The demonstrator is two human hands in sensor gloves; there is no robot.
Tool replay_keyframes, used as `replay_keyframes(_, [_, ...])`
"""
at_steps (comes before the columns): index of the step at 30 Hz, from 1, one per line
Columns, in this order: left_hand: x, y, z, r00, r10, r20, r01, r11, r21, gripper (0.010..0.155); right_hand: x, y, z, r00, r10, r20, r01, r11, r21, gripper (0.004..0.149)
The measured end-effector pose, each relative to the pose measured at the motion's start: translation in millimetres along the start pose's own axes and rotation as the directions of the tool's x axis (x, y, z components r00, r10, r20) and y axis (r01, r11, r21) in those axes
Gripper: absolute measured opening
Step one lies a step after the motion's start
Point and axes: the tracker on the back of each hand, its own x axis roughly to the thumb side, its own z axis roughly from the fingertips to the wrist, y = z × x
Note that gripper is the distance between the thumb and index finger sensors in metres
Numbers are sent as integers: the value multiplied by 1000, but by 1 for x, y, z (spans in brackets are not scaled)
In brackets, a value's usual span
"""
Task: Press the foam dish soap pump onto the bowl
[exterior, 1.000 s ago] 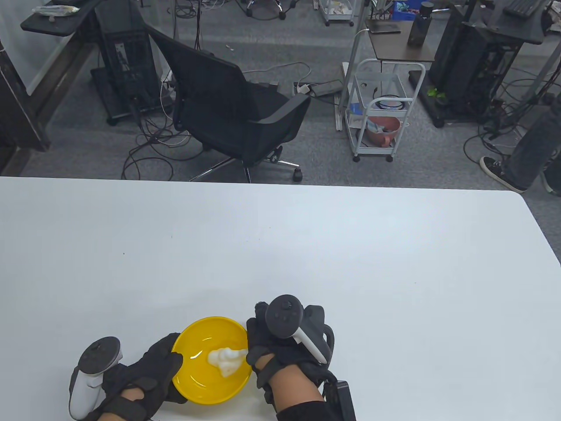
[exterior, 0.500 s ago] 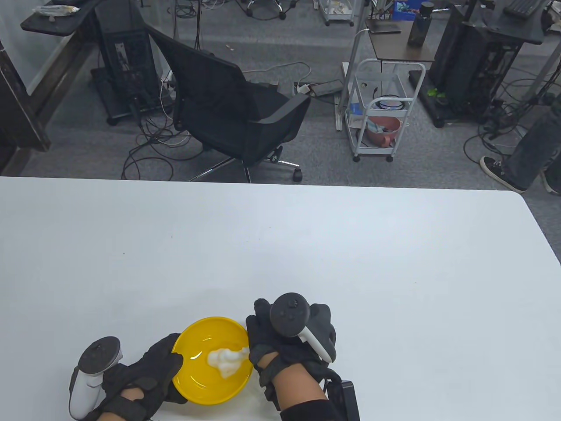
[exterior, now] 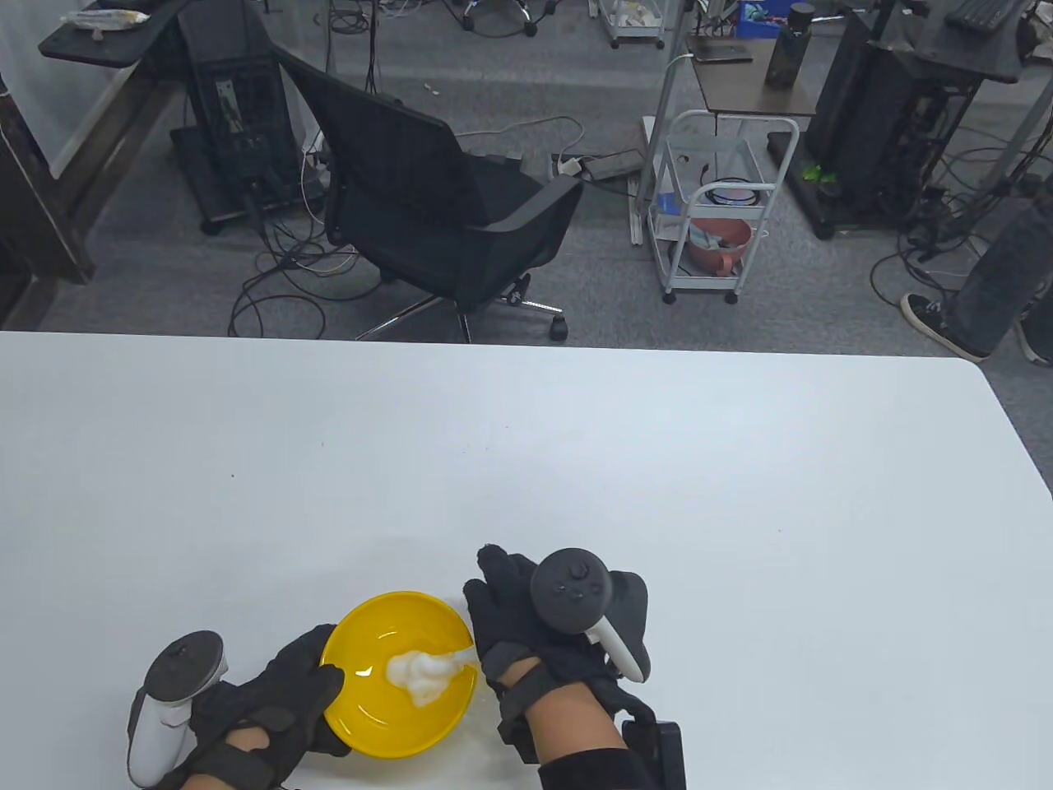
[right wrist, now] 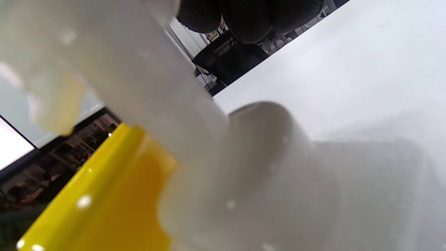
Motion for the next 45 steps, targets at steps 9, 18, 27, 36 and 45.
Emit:
replay_keyframes(9, [-2,22,3,999,-22,-37,28,986,164,63,-18,-24,15,995,101,19,-99,993,-68,66])
replay_keyframes(18, [-13,32,-5,989,-74,-124,100,972,214,63,-46,-10,42,969,225,106,-214,971,-109,66])
replay_keyframes(27, [-21,25,-14,978,-113,-178,142,976,163,64,-63,4,43,958,258,122,-249,965,-85,66])
replay_keyframes(36, [-12,26,-4,938,-289,-193,335,899,281,72,-67,1,44,979,181,97,-174,982,-76,68])
replay_keyframes(45, [49,32,41,658,-729,-188,674,459,579,76,-64,-7,52,984,149,102,-137,983,-120,68])
